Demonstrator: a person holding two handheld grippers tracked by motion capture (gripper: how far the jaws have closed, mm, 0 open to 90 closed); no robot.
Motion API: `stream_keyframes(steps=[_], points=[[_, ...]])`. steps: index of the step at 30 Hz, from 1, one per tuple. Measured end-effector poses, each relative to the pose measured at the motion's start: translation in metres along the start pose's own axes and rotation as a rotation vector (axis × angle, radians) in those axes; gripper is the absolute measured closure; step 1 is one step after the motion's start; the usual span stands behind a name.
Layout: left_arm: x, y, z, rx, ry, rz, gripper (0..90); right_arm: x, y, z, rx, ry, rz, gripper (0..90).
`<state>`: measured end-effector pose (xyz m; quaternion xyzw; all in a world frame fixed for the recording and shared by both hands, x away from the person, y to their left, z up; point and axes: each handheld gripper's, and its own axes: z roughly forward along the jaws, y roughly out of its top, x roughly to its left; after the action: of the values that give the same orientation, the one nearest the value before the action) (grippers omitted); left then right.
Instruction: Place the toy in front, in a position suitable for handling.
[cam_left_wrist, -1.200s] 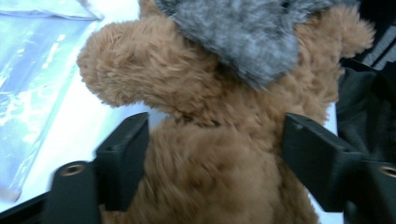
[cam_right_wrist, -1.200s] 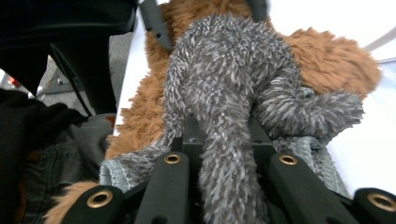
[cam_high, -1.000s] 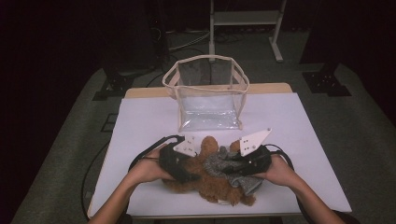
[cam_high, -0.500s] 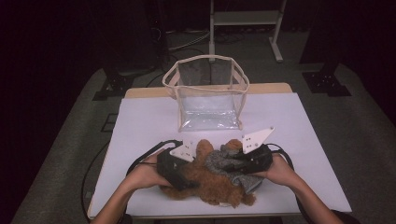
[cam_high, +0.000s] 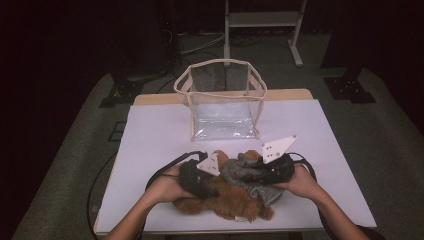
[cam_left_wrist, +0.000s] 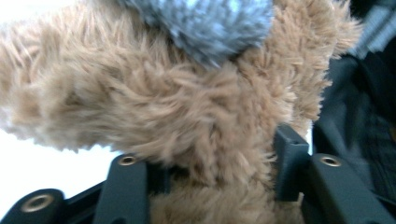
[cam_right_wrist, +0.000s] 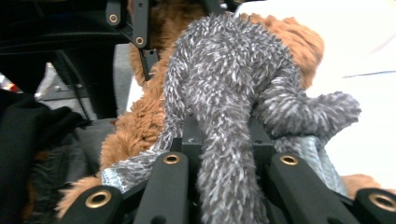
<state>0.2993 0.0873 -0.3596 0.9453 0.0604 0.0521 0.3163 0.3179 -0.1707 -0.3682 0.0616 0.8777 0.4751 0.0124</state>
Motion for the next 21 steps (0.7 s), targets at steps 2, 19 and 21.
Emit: stream_keyframes(steps=[2, 19, 21], points=[[0.003, 0.001, -0.002, -0.027, 0.020, -0.016, 54.6, -0.005, 0.004, -0.003, 0.008, -0.015, 0.000, 74.2], [0.012, -0.005, -0.004, -0.063, 0.034, -0.025, 44.0, -0.017, 0.007, 0.012, 0.042, 0.027, 0.014, 74.7], [0.011, -0.002, -0.003, -0.047, 0.017, -0.017, 35.4, -0.009, 0.001, 0.013, 0.025, 0.027, 0.014, 74.8]])
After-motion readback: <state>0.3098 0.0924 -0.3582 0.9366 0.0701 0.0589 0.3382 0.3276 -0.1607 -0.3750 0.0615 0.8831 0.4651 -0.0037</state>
